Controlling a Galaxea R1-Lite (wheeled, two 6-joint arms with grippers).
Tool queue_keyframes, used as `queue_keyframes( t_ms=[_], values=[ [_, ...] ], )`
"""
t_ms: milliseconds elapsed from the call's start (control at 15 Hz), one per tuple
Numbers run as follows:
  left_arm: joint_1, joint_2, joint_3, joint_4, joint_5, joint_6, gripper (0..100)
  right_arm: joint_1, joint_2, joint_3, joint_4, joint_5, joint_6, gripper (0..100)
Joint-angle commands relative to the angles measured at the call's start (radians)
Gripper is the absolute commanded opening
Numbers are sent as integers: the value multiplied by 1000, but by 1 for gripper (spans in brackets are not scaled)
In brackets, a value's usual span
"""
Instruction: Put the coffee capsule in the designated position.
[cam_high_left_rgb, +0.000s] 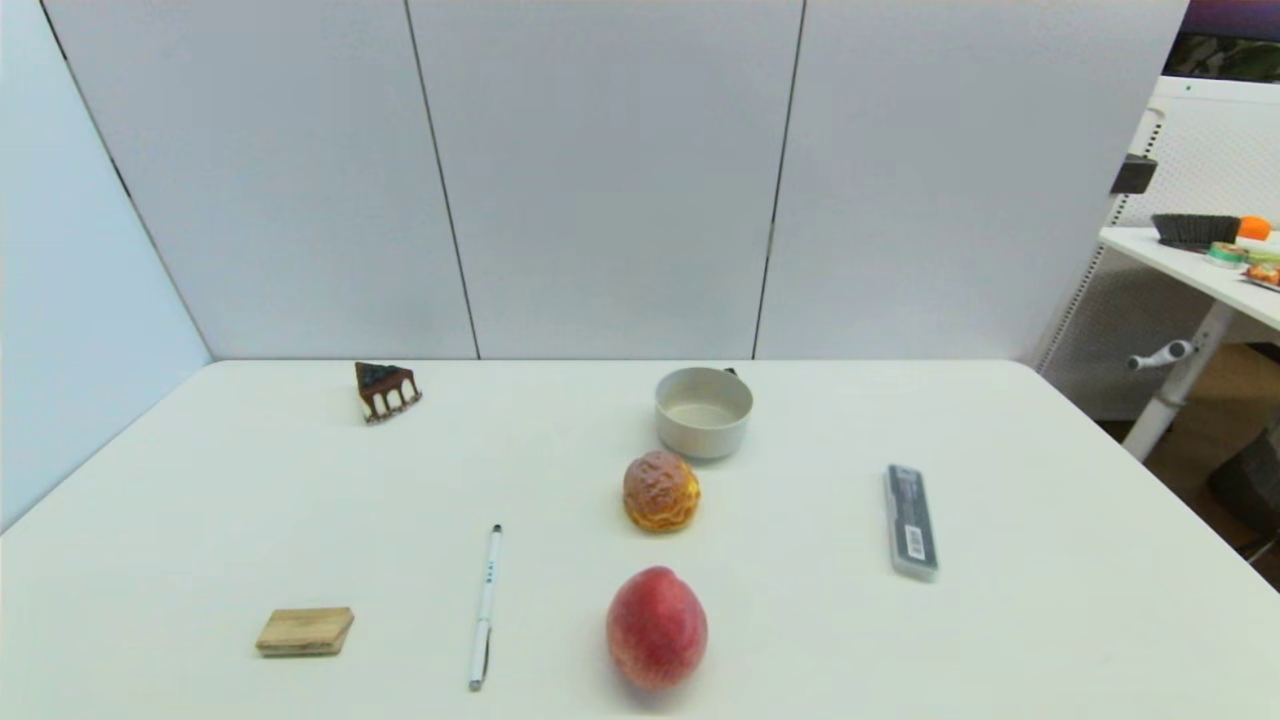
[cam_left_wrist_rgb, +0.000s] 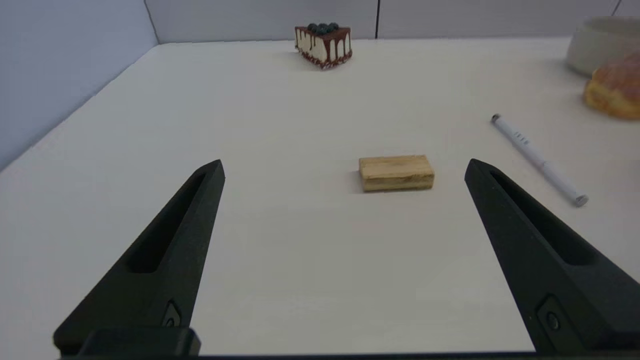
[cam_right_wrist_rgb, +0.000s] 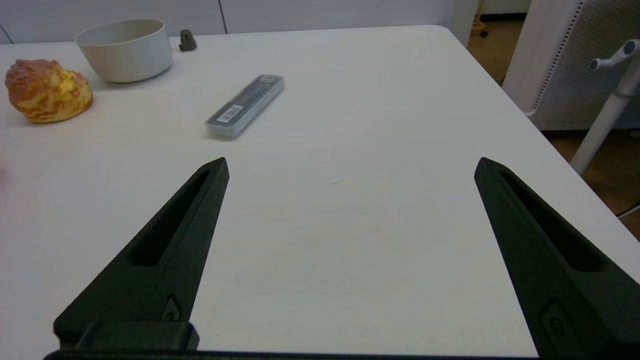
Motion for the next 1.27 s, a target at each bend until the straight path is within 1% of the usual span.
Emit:
queue_keyframes(
  t_ms=[67,1267],
  values=[
    [0,-12,20,-5,16,-55,100,1,0,0,-1,0,1,100],
    [0,-12,20,-5,16,-55,100,0,0,0,-2,-2,5,100]
  ],
)
